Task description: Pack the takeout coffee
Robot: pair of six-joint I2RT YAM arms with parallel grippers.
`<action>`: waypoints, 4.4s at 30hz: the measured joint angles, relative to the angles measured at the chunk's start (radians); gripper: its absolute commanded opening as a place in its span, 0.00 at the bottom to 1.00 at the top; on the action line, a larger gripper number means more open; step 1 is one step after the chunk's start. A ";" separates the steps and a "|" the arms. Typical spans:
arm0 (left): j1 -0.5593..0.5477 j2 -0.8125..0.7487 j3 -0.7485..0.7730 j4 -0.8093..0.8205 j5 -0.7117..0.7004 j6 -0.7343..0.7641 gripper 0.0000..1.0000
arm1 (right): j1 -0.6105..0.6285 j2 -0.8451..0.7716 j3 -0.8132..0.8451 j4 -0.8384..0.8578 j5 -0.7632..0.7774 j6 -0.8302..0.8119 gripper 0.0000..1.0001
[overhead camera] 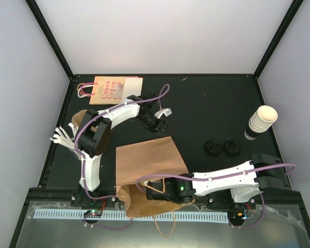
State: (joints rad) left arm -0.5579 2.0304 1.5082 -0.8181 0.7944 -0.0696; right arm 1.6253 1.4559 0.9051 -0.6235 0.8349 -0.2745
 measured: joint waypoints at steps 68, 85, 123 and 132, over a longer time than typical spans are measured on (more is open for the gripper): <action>-0.003 0.012 -0.036 0.034 0.059 -0.001 0.47 | -0.038 0.031 -0.021 0.064 -0.026 -0.021 0.53; -0.003 0.012 -0.038 0.035 0.060 -0.001 0.47 | -0.042 0.031 -0.032 0.086 -0.020 -0.035 0.53; -0.003 0.012 -0.058 0.046 0.067 -0.001 0.47 | -0.090 0.037 -0.011 0.084 -0.077 -0.038 0.54; -0.003 0.012 -0.060 0.051 0.068 -0.001 0.47 | -0.088 0.044 -0.023 0.108 -0.051 -0.037 0.55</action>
State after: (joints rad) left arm -0.5606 2.0422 1.4483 -0.7666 0.8619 -0.0708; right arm 1.5372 1.5002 0.8825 -0.5156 0.7837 -0.3119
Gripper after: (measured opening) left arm 0.472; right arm 0.730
